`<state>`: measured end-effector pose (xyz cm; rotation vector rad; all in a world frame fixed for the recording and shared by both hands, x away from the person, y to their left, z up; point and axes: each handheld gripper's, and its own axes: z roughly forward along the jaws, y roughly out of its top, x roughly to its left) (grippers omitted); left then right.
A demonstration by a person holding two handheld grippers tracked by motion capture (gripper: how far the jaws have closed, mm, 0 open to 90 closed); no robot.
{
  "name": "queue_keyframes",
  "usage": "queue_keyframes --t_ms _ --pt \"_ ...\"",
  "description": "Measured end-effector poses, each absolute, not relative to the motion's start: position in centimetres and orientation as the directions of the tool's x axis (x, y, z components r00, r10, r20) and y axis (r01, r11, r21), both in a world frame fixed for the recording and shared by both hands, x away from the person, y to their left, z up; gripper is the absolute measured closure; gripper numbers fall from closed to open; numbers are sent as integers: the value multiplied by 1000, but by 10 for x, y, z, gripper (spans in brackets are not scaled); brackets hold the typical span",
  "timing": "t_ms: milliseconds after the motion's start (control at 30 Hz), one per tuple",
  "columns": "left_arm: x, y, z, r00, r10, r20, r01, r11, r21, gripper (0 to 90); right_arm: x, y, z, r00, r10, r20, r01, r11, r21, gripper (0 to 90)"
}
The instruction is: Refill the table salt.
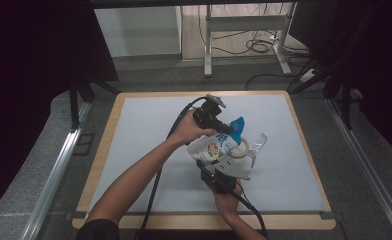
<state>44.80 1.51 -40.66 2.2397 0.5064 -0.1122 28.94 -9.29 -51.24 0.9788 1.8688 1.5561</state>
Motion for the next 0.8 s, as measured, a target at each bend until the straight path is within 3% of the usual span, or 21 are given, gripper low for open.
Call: queue_keyframes --t_ms 800 --pt "442 28 -410 909 334 -249 403 -556 727 895 291 -108 -530 -601 799 22 264 173 949 628"
